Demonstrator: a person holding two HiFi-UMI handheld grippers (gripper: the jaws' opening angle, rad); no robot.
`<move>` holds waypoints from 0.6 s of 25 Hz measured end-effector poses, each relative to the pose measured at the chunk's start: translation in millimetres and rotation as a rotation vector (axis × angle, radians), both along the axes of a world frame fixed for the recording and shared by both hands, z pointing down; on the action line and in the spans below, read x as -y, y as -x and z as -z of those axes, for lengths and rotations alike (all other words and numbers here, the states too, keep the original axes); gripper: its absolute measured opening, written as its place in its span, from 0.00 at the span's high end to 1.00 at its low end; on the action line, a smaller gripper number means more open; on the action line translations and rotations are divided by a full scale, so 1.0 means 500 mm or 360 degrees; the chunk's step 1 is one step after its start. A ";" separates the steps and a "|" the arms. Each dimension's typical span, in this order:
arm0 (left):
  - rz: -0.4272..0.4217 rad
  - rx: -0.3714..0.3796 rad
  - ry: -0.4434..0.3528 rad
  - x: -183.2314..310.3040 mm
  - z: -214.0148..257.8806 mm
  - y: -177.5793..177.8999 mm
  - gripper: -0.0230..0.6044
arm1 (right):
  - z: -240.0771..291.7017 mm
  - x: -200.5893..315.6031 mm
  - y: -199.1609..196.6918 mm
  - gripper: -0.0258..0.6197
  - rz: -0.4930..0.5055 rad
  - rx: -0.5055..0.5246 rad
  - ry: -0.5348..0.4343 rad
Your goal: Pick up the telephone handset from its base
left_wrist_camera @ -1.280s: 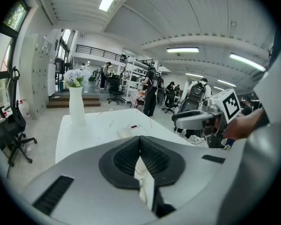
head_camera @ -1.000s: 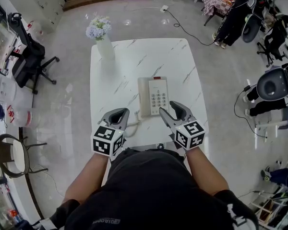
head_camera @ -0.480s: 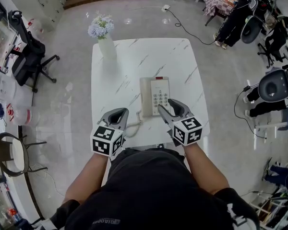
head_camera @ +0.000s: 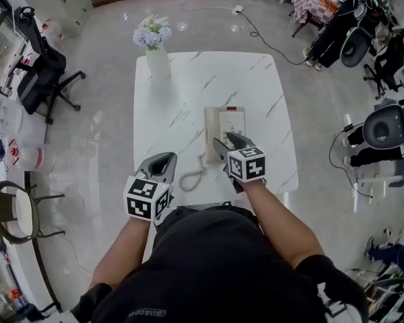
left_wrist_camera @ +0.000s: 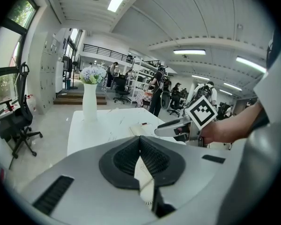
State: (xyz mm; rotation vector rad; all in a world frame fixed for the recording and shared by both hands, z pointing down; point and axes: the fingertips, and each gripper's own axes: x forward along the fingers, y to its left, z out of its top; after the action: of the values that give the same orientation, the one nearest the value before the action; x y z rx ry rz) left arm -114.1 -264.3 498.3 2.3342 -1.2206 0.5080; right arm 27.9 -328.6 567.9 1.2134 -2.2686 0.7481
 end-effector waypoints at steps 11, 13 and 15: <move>0.0059 0.0001 0.0026 -0.011 -0.015 0.079 0.96 | -0.117 0.073 0.032 0.65 -0.0186 -0.0156 0.0190; 0.0064 0.0001 0.0034 -0.011 -0.019 0.089 0.96 | -0.135 0.078 0.032 0.65 -0.0226 -0.0188 0.0218; 0.0068 -0.0003 0.0043 -0.009 -0.022 0.096 0.96 | -0.147 0.082 0.029 0.65 -0.0254 -0.0223 0.0234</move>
State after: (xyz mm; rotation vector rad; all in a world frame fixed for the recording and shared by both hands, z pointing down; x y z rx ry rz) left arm -161.9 -259.6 509.2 2.2804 -1.2523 0.5051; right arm 13.2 -369.7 641.5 1.3432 -1.9854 0.8444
